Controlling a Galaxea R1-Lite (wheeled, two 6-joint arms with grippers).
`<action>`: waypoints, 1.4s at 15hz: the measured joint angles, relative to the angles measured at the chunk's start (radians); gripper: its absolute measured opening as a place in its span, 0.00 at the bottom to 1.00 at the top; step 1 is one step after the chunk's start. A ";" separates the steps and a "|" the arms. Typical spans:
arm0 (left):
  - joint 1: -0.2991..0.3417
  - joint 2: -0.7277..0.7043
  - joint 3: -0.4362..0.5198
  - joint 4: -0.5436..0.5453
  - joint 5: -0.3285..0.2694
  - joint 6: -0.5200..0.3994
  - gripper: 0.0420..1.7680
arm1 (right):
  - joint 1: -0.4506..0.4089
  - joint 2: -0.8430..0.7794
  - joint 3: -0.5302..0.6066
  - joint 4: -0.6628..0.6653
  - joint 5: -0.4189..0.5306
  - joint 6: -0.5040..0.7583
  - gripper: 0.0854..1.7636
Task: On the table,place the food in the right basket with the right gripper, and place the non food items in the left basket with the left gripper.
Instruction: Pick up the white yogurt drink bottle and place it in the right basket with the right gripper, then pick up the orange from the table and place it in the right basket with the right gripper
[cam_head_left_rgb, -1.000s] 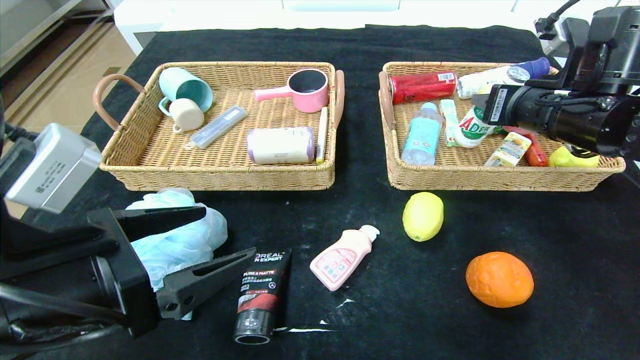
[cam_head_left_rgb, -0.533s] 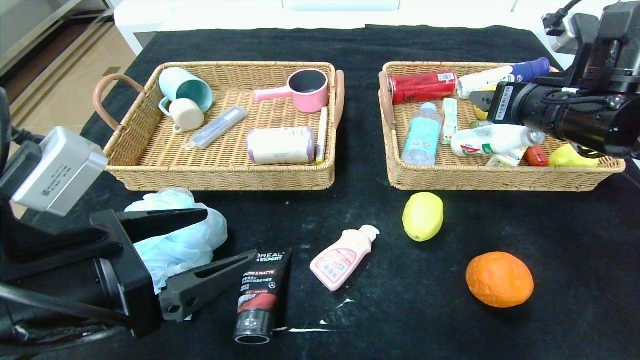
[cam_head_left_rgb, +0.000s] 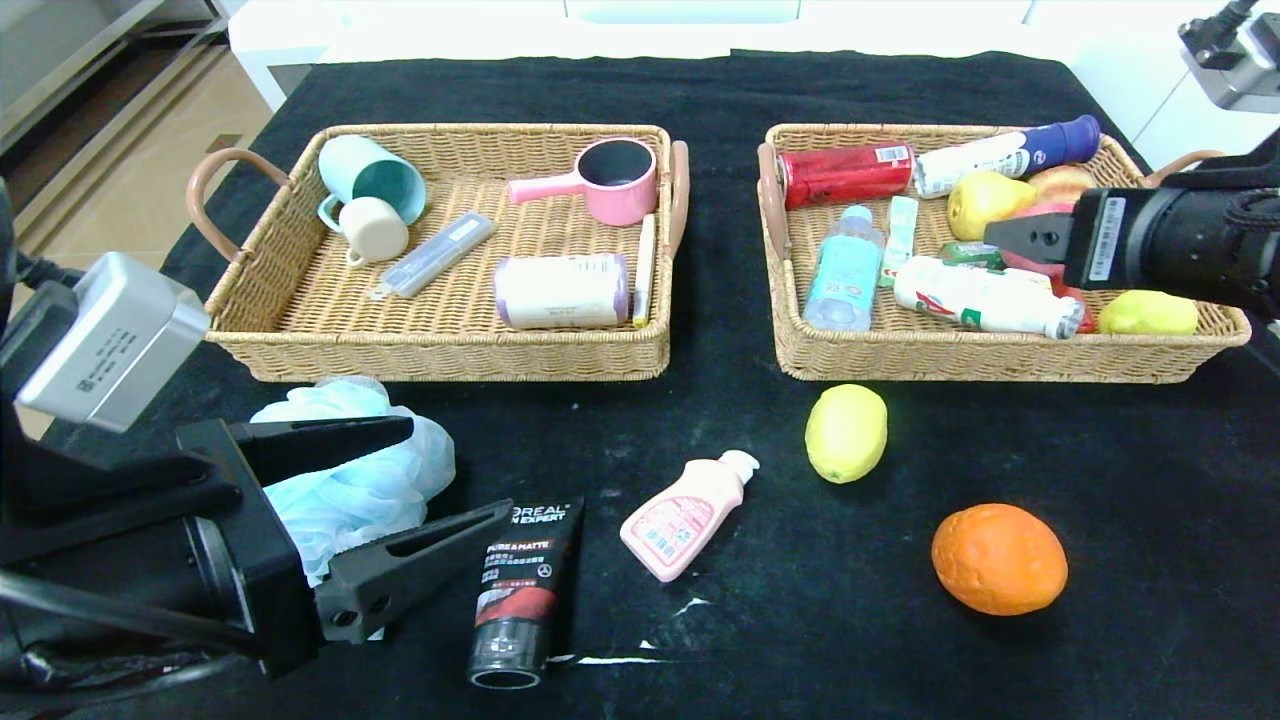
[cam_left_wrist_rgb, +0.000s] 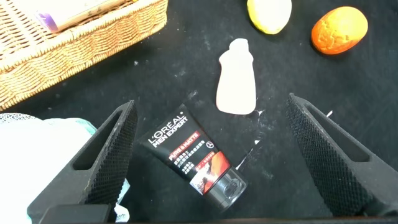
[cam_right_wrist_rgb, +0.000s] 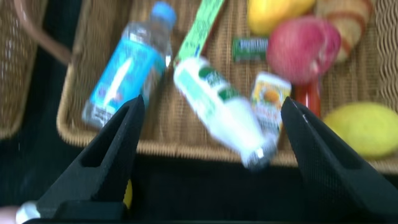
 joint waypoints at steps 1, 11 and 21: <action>0.000 0.000 0.000 0.000 0.000 0.000 0.97 | 0.009 -0.034 0.006 0.092 -0.001 0.001 0.91; 0.000 -0.002 0.000 0.004 0.002 0.001 0.97 | 0.144 -0.154 0.014 0.589 -0.017 0.364 0.95; 0.000 -0.001 0.001 0.004 0.002 0.008 0.97 | 0.213 -0.029 0.110 0.595 -0.017 0.484 0.96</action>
